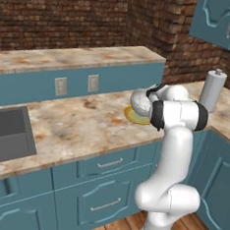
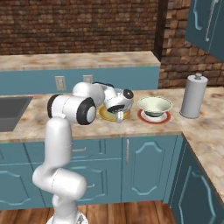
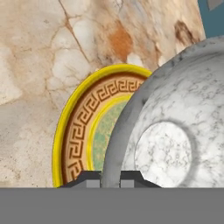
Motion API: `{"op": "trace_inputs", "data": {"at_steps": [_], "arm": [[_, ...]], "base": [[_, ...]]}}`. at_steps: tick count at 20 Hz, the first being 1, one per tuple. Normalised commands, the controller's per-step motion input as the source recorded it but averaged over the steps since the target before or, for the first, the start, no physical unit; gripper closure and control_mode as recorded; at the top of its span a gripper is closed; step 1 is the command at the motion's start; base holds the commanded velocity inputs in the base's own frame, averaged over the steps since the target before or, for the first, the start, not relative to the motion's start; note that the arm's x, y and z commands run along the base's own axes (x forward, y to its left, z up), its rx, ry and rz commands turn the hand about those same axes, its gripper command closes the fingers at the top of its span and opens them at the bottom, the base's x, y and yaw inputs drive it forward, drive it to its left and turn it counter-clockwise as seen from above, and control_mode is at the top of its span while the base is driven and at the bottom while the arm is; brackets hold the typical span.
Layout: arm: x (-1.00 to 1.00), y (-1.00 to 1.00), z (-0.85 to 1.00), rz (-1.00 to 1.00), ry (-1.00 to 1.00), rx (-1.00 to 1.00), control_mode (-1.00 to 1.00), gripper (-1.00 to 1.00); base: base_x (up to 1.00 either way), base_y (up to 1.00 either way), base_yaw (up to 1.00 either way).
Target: Move the bowls from the cabinet to the plates on the dining table.
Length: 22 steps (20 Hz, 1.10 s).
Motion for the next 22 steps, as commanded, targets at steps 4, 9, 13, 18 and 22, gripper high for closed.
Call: {"op": "trace_inputs", "data": {"at_steps": [4, 9, 13, 18, 22], "arm": [[-0.06, 0.0, 0.06, 0.0, 0.0, 0.0, -1.0, 1.0], [-0.1, 0.0, 0.05, 0.0, 0.0, 0.0, -1.0, 1.0], [-0.1, 0.0, 0.09, 0.0, 0.0, 0.0, -1.0, 1.0], [-0.1, 0.0, 0.07, 0.0, 0.0, 0.0, -1.0, 1.0], [-0.08, 0.0, 0.01, 0.0, 0.0, 0.0, -1.0, 1.0]], "base": [[0.0, 0.0, 0.0], [0.0, 0.0, 0.0], [0.0, 0.0, 0.0], [0.0, 0.0, 0.0], [0.0, 0.0, 0.0]]}}
